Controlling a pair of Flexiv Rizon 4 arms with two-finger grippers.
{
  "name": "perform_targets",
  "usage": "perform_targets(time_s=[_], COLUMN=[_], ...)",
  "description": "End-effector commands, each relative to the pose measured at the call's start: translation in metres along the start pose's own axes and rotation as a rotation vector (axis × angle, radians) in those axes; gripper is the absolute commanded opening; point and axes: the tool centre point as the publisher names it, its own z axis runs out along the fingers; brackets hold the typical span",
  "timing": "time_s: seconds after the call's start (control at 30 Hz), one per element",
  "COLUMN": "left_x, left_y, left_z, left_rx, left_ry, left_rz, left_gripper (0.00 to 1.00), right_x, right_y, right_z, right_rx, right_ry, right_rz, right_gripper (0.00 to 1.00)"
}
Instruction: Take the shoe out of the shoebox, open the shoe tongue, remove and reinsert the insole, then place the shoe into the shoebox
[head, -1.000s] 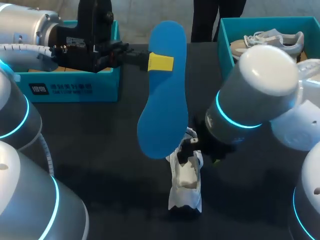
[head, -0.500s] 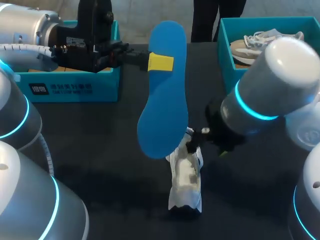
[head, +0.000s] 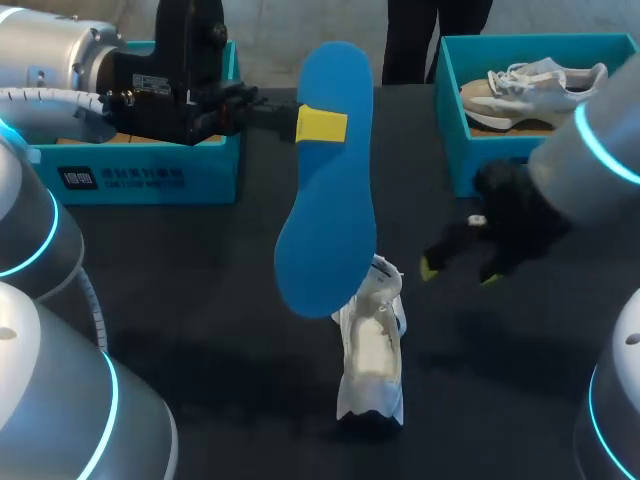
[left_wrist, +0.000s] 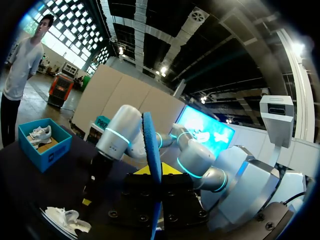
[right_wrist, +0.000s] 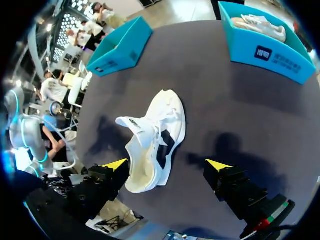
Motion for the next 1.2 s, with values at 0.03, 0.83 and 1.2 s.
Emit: perform_targets(time_s=[0.03,0.83,1.2], left_x=[-0.001,-0.02,-0.022], left_y=[-0.001,-0.008,-0.008], left_z=[0.001,-0.005,-0.009], left_rx=[-0.003,-0.004,0.002], left_ry=[0.0,-0.021,-0.097], left_rz=[-0.001,0.401,0.793], left_gripper=[0.0,0.0,0.0], right_x=[-0.014,-0.002,0.009], right_y=[-0.013,-0.001,0.001], right_z=[-0.025,-0.025,-0.032], right_rx=[-0.037,0.059,0.061], right_ry=[0.224,0.489,0.589], right_rz=[0.018,0.076,0.147], right_gripper=[1.0,1.0,1.0])
